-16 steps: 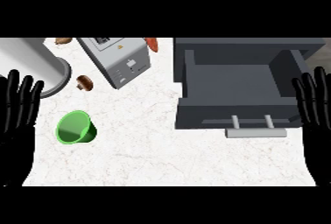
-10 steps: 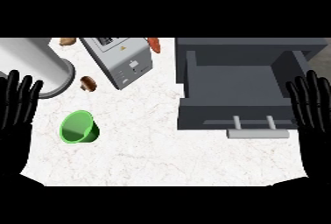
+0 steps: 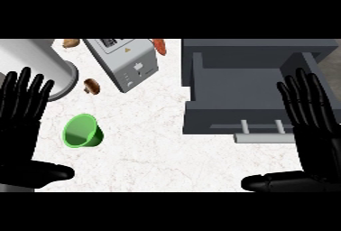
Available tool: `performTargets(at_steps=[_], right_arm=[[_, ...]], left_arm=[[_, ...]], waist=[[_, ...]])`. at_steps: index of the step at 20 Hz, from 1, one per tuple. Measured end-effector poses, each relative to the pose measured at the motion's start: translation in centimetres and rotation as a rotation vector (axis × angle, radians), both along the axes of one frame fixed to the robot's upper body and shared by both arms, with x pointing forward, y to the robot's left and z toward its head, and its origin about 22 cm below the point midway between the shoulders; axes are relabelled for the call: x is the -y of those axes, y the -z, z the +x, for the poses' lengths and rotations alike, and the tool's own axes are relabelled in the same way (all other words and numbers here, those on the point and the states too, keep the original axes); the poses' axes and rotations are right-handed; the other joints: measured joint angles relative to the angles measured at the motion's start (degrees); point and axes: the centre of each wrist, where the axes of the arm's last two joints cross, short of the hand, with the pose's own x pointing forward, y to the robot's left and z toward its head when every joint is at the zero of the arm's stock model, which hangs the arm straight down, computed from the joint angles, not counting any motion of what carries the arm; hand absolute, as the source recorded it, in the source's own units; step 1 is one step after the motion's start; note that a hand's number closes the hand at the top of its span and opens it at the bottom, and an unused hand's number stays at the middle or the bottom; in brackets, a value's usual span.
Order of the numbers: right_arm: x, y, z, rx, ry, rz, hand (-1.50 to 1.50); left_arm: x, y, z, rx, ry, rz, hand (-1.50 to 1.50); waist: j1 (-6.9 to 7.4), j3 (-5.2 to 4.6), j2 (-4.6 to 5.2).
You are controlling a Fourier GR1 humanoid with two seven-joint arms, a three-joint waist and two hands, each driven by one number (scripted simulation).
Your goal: Pick up the cup, place it into the drawer and close the drawer
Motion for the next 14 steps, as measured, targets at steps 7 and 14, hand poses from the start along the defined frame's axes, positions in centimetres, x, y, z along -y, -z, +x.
performTargets(at_steps=[7,14], right_arm=[[-0.1,-0.2,0.4,-0.008,-0.012,0.005,-1.50],[-0.1,0.1,1.3,0.001,-0.009,0.011,-1.50]], left_arm=[[0.7,0.2,0.8,-0.016,0.003,-0.015,-1.50],[0.5,0.2,1.0,-0.043,-0.017,-0.009,-1.50]], waist=[[0.00,0.01,-0.03],[0.04,0.02,-0.04]])
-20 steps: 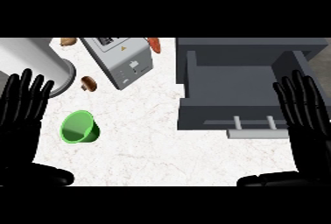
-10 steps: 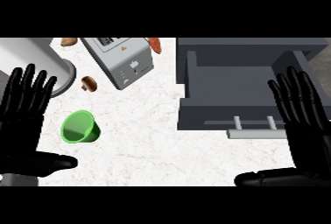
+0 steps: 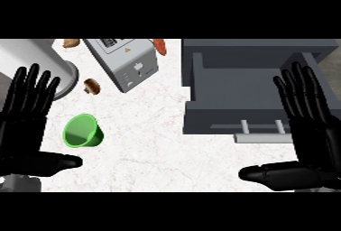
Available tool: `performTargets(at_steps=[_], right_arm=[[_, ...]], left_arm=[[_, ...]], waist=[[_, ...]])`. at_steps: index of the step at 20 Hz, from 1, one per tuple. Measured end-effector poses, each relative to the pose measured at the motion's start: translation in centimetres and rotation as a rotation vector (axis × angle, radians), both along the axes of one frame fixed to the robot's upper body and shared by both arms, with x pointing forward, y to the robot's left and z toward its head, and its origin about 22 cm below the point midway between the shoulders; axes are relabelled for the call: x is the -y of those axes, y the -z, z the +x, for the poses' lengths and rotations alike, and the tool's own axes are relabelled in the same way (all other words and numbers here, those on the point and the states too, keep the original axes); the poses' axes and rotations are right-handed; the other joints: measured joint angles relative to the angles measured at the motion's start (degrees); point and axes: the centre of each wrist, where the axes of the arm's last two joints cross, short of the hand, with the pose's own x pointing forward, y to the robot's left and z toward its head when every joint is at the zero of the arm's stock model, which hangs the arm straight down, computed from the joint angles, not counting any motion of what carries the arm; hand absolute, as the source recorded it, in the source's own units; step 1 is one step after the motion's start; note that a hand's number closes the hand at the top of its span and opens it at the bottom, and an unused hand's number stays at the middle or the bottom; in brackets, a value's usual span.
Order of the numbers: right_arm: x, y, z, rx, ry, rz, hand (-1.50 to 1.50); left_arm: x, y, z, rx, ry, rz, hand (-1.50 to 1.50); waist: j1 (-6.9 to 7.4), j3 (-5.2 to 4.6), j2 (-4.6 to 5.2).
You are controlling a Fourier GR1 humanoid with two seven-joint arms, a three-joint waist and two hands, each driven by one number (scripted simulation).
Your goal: Pick up the cup, place it into the drawer and close the drawer
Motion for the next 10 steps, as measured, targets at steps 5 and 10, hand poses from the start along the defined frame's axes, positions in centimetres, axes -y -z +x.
performTargets(at_steps=[5,10], right_arm=[[0.2,-0.4,-0.7,-0.003,0.002,-0.006,-1.50],[0.3,0.1,-0.4,0.004,0.003,-0.009,-1.50]], left_arm=[[-0.5,0.9,0.0,-0.031,-0.022,0.007,-1.50],[-0.9,3.0,-0.3,-0.081,-0.038,0.012,-1.50]], waist=[[-0.04,0.01,-0.01],[-0.02,0.00,0.00]])
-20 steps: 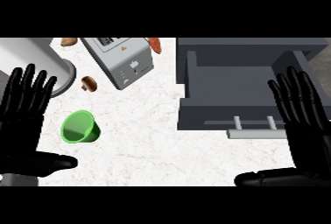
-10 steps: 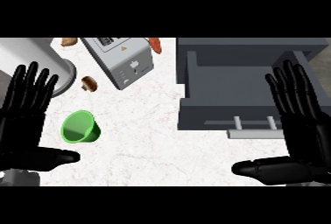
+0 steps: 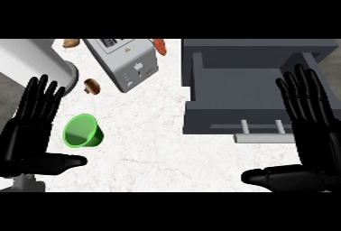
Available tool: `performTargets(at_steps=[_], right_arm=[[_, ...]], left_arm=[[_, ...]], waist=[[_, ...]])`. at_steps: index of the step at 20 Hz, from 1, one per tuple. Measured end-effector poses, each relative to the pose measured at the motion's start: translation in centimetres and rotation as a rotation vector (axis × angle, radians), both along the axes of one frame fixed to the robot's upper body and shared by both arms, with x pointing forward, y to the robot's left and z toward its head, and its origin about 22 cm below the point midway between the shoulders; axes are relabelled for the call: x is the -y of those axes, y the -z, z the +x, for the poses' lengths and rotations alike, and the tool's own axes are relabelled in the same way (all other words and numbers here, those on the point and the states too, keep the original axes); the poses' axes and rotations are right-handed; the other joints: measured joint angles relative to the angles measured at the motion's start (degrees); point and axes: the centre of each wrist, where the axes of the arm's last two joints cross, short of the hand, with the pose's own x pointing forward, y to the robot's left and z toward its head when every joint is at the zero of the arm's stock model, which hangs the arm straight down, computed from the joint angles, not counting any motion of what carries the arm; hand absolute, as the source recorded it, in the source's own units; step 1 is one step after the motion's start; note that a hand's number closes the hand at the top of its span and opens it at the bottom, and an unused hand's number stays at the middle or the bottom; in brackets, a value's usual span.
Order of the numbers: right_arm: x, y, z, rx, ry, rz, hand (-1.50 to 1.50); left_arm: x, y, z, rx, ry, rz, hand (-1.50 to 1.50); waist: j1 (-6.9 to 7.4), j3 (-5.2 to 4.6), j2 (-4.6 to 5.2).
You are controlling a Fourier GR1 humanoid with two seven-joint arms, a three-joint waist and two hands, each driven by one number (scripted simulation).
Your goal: Pick up the cup, place it into the drawer and close the drawer
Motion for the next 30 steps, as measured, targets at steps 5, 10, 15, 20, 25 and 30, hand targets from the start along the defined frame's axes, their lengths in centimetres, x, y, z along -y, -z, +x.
performTargets(at_steps=[5,10,15,20,25,30], right_arm=[[0.3,-1.0,0.2,0.001,0.000,-0.002,-1.50],[0.5,-1.1,0.3,-0.001,-0.003,-0.002,-1.50],[1.5,-0.8,-0.1,-0.003,-0.010,-0.006,-1.50],[1.0,-1.2,0.4,-0.005,-0.010,0.000,-1.50],[0.6,-2.0,0.0,-0.006,-0.014,-0.005,-1.50],[0.8,-1.8,-0.2,-0.004,-0.027,-0.002,-1.50]], left_arm=[[-1.7,1.8,0.2,-0.039,-0.037,0.016,-1.50],[-2.6,3.9,-0.4,-0.077,-0.078,0.029,-1.50],[-4.0,6.3,-0.9,-0.103,-0.105,0.038,-1.50],[-4.2,9.1,-0.6,-0.127,-0.105,0.049,-1.50],[-5.5,11.1,-0.4,-0.145,-0.110,0.059,-1.50],[-5.7,12.9,0.4,-0.158,-0.116,0.057,-1.50]], waist=[[-0.03,0.01,0.03],[0.01,-0.01,0.01],[-0.04,-0.01,0.02],[-0.06,0.00,0.04],[-0.09,0.00,0.03],[-0.12,0.04,0.01]])
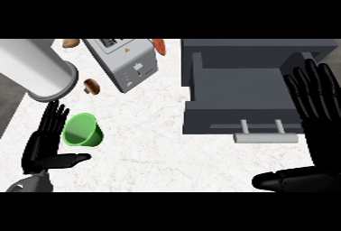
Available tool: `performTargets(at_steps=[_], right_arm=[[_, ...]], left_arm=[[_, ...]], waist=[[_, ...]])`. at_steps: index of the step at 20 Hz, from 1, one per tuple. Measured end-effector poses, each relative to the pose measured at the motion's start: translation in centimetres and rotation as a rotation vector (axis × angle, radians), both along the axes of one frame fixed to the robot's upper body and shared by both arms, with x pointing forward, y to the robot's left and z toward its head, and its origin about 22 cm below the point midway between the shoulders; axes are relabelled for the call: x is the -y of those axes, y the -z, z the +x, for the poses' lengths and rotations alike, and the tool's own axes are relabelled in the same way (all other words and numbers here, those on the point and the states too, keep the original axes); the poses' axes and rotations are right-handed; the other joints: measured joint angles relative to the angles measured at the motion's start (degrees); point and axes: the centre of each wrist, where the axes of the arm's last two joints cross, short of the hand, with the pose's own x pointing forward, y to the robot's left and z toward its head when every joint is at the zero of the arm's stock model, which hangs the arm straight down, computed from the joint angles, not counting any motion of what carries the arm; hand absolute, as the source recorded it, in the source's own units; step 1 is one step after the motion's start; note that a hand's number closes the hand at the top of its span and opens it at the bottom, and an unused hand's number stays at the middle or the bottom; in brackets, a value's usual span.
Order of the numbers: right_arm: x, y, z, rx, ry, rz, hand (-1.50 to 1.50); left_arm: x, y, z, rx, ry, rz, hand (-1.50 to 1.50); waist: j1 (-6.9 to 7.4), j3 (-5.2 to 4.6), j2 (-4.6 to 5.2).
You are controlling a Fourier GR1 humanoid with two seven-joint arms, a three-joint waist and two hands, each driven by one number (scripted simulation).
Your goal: Pick up the cup, place it into the drawer and close the drawer
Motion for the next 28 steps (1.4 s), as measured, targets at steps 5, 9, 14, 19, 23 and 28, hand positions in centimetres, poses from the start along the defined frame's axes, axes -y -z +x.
performTargets(at_steps=[5,9,14,19,23,28], right_arm=[[-0.1,0.0,0.5,0.003,0.001,0.004,-1.50],[-0.1,0.0,0.1,0.000,0.004,-0.002,-1.50],[-0.4,0.5,-0.1,-0.011,-0.004,-0.002,-1.50],[-0.5,0.5,-0.1,-0.003,-0.005,0.000,-1.50],[0.2,-0.3,-0.2,0.001,-0.004,0.000,-1.50],[-0.1,-0.3,0.1,0.001,-0.010,0.005,-1.50]], left_arm=[[-1.5,1.8,0.1,0.018,-0.028,-0.002,-1.50],[-1.2,3.0,0.1,0.001,-0.034,-0.016,-1.50],[-1.6,4.5,0.4,-0.013,-0.041,-0.014,-1.50],[-1.4,5.8,0.7,-0.020,-0.030,-0.010,-1.50],[-1.6,6.1,0.8,-0.031,-0.021,-0.009,-1.50],[-1.5,6.6,0.8,-0.039,-0.017,-0.022,-1.50]], waist=[[0.00,0.15,-0.07],[-0.03,0.03,-0.01],[-0.15,-0.04,0.05],[-0.25,-0.06,0.10],[-0.28,-0.07,0.11],[-0.28,-0.09,0.13]])
